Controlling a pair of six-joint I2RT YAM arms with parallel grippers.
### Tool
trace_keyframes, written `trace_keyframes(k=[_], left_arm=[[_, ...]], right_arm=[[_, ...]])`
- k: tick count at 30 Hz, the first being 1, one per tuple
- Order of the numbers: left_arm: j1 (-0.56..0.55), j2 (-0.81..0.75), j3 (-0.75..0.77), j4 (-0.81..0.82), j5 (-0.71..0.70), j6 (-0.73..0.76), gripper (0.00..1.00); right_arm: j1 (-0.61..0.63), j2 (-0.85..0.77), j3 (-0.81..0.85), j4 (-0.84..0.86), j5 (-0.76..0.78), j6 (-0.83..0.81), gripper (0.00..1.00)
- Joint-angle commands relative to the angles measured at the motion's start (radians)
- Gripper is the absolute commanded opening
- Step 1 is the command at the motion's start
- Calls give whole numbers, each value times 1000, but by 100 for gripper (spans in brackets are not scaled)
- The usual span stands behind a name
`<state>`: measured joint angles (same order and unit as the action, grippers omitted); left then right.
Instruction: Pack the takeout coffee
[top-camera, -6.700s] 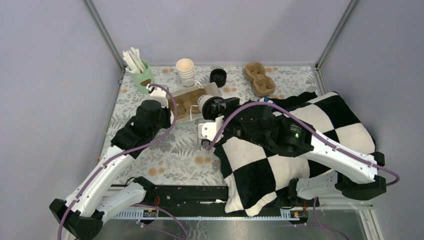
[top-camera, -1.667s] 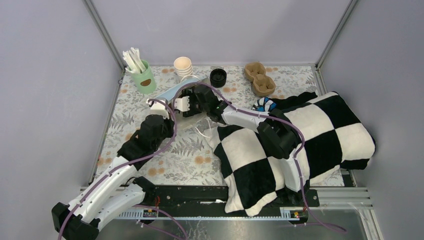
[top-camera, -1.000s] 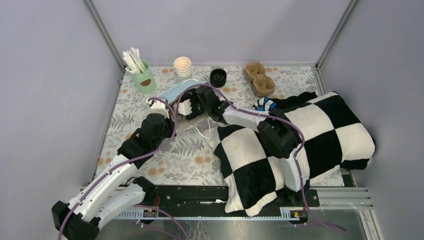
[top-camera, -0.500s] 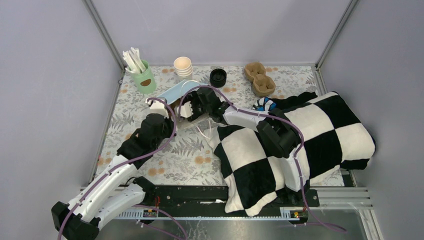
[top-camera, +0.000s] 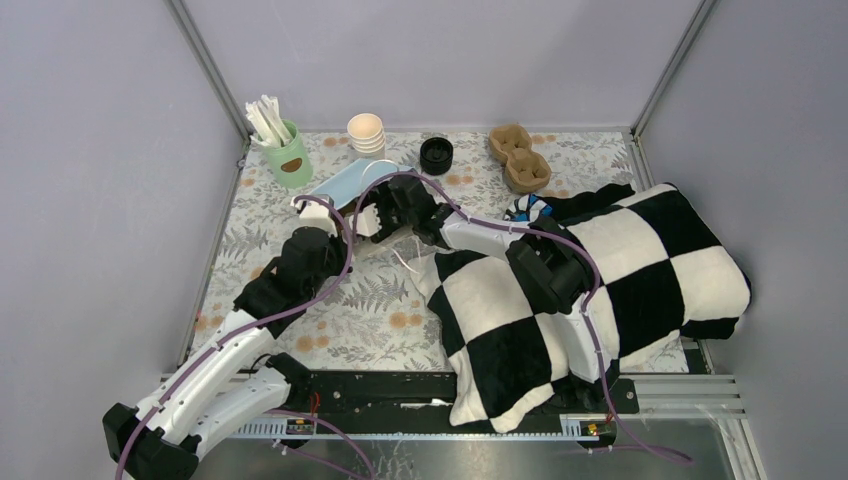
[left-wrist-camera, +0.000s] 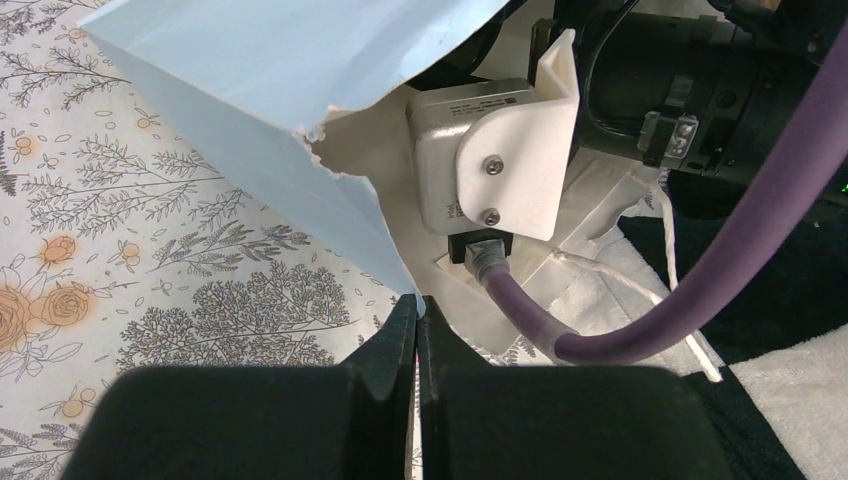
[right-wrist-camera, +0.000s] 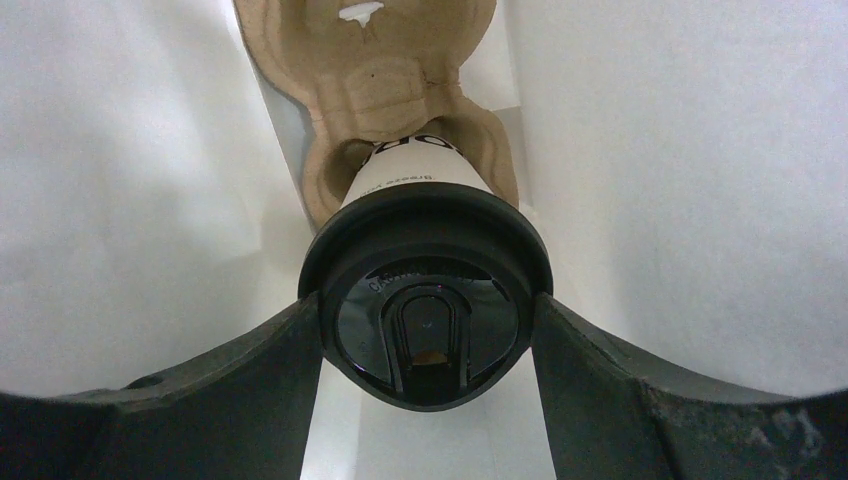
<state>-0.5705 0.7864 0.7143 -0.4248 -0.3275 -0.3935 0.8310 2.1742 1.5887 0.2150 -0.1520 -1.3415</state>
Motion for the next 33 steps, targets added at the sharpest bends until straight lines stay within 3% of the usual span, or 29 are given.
trace_keyframes(k=[1,7,14,22,33], left_arm=[[-2,-31,29,18,-2,-15,0],[-3,-17,49,-33,-75,-33,0],[-4,12,78,-62,-119,-68,0],[-4,39,128,-113,-146,-115,0],[-3,39,169,-183,-114,-186,0]], right_arm=[[-1,33,14,-42,15,-16,77],[7,-51,-32,-49,45,43,99],[29,-157,-72,-141,60,90,100],[88,-210,-80,-199,237,185,100],[145,-351,-124,-392,293,410,100]])
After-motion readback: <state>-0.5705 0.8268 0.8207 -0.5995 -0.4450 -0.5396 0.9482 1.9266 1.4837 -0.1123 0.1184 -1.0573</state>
